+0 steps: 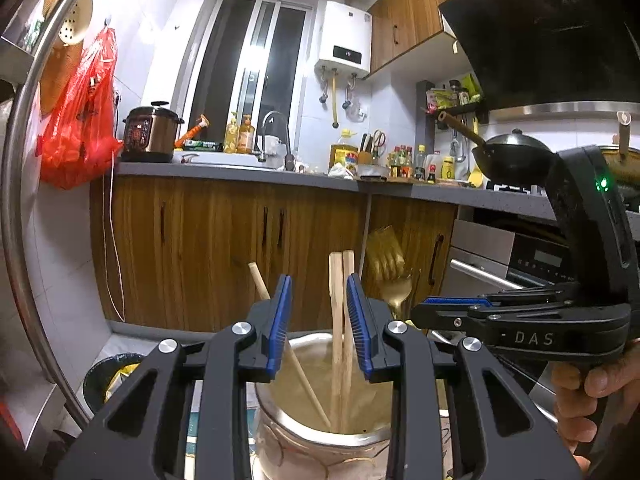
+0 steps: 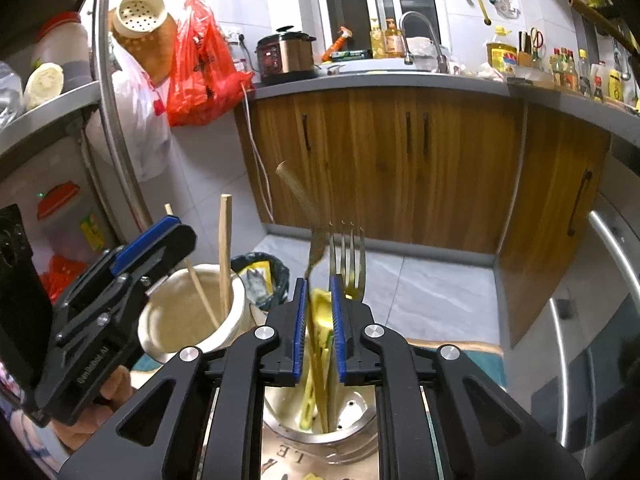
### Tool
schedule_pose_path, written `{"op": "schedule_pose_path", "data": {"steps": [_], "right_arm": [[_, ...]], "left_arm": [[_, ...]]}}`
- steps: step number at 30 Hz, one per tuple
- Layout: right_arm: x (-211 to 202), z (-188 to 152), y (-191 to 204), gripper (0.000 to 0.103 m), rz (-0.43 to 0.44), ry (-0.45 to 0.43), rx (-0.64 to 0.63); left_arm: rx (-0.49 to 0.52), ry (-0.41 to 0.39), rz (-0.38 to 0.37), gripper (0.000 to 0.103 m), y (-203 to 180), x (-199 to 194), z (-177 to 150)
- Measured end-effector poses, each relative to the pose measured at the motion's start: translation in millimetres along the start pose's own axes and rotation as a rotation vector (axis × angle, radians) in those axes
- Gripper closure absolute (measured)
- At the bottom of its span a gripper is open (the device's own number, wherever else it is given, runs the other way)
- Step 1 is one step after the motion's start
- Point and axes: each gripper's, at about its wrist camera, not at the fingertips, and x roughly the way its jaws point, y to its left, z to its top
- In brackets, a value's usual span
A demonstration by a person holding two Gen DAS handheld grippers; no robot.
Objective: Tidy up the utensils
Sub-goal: 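Drop the chopstick in the larger pot with left tool while right drops fork in smaller pot, then move the left tool back to the chopsticks while the right tool moves to the silver spoon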
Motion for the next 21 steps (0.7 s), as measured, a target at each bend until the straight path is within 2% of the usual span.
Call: {"op": "schedule_pose_path", "data": {"steps": [4, 5, 8, 9, 13, 21], "right_arm": [[-9, 0, 2, 0.085, -0.008, -0.015, -0.013], [-12, 0, 2, 0.084, -0.012, -0.020, -0.015], [-21, 0, 1, 0.082, -0.016, -0.033, -0.005], [-24, 0, 0, 0.082, -0.019, -0.037, -0.002], [-38, -10, -4, 0.078, -0.034, -0.041, 0.013], [-63, -40, -18, 0.077, -0.082, -0.013, 0.024]], "left_arm": [[-0.012, -0.023, 0.002, 0.074, 1, -16, 9], [-0.014, -0.025, 0.003, 0.070, 1, -20, 11], [-0.024, -0.035, 0.024, 0.048, 2, -33, 16], [-0.025, -0.042, 0.030, 0.044, 3, -39, 17], [-0.019, -0.037, 0.070, 0.042, 7, -54, 20], [-0.026, 0.066, 0.136, 0.035, 19, -71, 11]]}}
